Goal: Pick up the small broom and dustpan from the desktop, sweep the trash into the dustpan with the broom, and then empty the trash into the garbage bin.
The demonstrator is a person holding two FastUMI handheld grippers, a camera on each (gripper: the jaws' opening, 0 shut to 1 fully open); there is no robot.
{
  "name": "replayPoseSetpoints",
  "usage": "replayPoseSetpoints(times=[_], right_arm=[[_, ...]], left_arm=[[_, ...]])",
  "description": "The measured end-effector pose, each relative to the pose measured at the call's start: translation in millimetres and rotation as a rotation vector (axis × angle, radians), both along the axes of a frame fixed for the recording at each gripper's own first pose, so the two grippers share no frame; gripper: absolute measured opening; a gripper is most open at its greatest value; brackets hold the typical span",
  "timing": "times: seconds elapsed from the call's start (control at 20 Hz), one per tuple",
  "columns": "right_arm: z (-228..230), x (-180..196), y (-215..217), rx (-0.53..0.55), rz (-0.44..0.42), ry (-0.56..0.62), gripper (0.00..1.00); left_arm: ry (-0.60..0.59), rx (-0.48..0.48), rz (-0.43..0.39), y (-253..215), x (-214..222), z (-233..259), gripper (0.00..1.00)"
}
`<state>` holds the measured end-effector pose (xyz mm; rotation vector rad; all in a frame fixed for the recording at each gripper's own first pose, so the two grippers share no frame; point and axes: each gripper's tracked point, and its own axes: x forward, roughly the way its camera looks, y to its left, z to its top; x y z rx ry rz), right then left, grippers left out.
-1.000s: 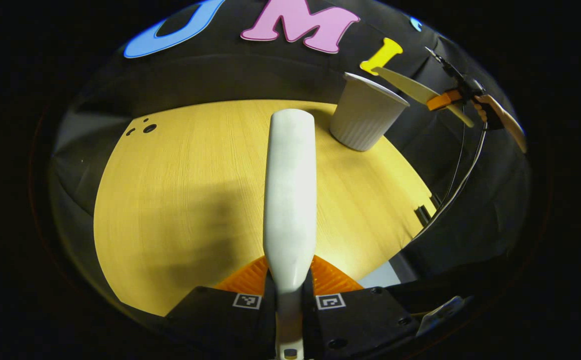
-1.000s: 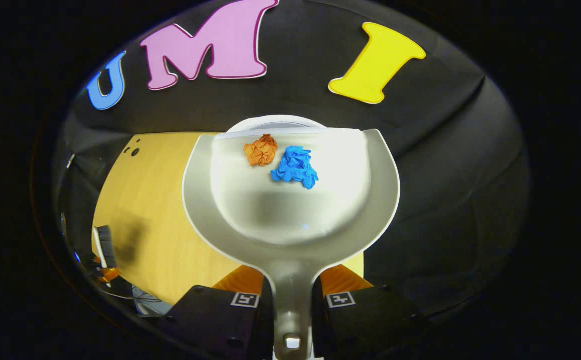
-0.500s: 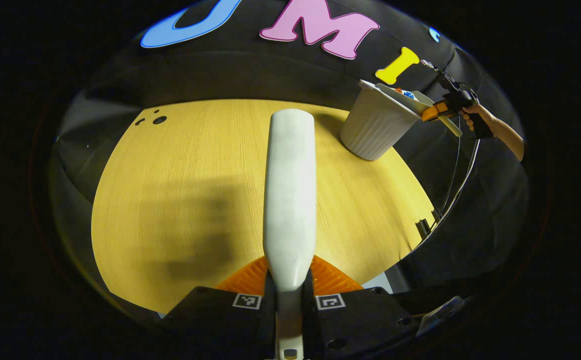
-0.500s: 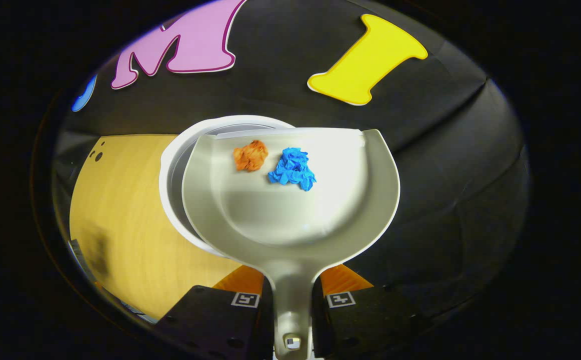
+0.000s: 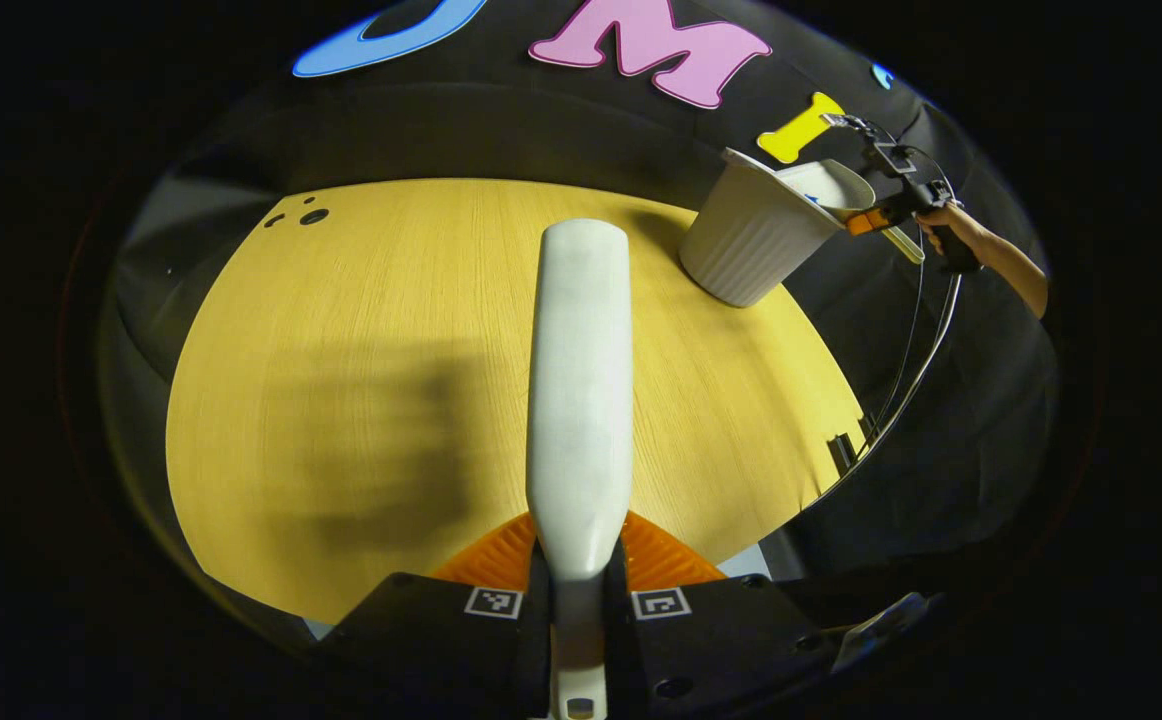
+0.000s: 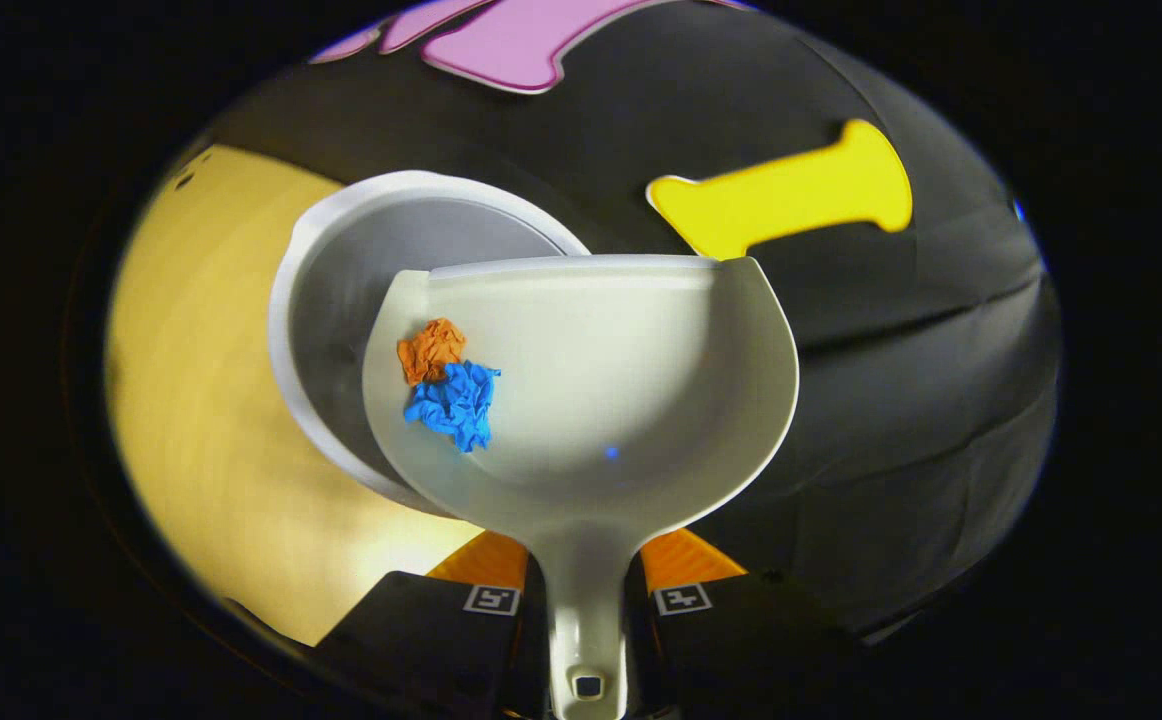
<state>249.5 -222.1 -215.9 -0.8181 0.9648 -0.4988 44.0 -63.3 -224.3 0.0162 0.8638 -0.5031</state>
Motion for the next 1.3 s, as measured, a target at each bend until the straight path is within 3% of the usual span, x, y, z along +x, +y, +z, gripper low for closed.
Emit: replayPoseSetpoints(times=[0.1,0.2,0.35,0.4,0.45,0.6,0.65,0.7,0.95,1.05,1.3], right_arm=[[11,7,-1,-0.084,0.05,0.027,0.34],[12,1,-1,-0.119,0.044,0.041,0.34],[18,10,0,-0.247,0.084,0.12,0.34],[23,13,1,-0.318,0.114,0.154,0.29],[27,16,3,-0.398,0.157,0.19,0.34],[39,22,4,-0.618,0.285,0.287,0.34],[44,19,-4,-0.672,0.312,0.314,0.34],[49,17,-9,-0.71,0.331,0.332,0.33],[50,23,-4,-0.866,0.418,0.413,0.37],[49,20,-3,-0.876,0.409,0.413,0.33],[53,16,-12,-0.718,0.309,0.357,0.34]], left_arm=[[-0.022,0.058,-0.017,6,0,-2,0.25],[-0.024,0.08,-0.03,9,-3,-5,0.22],[0.004,0.08,-0.02,14,-9,-12,0.26],[0.012,0.078,-0.016,16,-10,-12,0.26],[0.019,0.074,-0.012,19,-11,-14,0.26],[0.035,0.065,-0.003,26,-15,-14,0.29],[0.038,0.064,0.002,29,-16,-15,0.26],[0.037,0.064,0.008,31,-17,-15,0.29],[0.039,0.064,0.021,40,-21,-17,0.26],[0.049,0.061,0.02,41,-25,-19,0.26],[0.053,0.035,0.028,39,-25,-18,0.29]])
